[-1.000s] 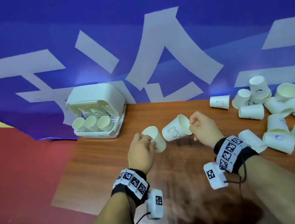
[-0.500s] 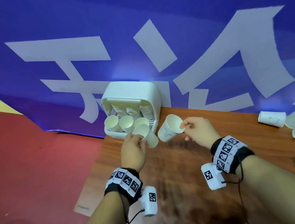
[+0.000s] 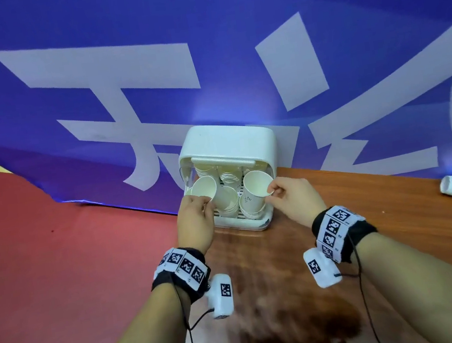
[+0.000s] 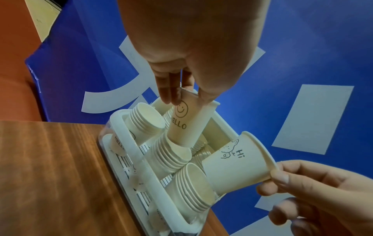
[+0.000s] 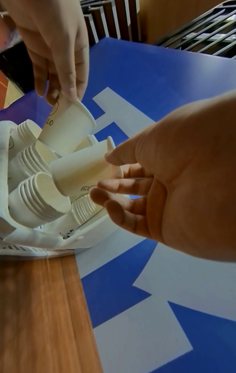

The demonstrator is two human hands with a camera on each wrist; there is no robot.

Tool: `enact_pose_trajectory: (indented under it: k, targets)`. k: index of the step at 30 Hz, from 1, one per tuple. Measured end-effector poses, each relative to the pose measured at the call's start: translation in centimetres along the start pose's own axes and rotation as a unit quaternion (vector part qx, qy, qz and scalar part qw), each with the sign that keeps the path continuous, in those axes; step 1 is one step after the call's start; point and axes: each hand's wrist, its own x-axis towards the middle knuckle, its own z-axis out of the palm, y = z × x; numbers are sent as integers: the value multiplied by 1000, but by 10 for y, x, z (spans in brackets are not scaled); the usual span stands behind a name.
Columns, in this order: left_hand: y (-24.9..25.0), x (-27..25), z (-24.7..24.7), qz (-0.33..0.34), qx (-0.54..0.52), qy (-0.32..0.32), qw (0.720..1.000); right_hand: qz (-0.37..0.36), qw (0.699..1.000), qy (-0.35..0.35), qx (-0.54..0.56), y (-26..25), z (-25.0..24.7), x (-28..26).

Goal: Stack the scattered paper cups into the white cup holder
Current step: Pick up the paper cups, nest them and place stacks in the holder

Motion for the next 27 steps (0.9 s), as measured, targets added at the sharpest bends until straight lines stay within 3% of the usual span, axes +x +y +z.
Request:
enact_pose_trajectory:
  k: [10, 16, 21, 27]
  targets:
    - [-25, 28, 32, 30, -10, -72, 997, -3, 995, -30, -92, 12, 30, 23]
    - [-29, 36, 50, 69, 68, -125, 987, 7, 987, -82, -135, 20, 45, 31]
    - [-32, 36, 58, 64, 111, -158, 979, 10, 978, -128, -163, 26, 58, 34]
    - [-31, 39, 58, 55, 123, -178, 975, 13, 981, -124, -149, 29, 64, 33]
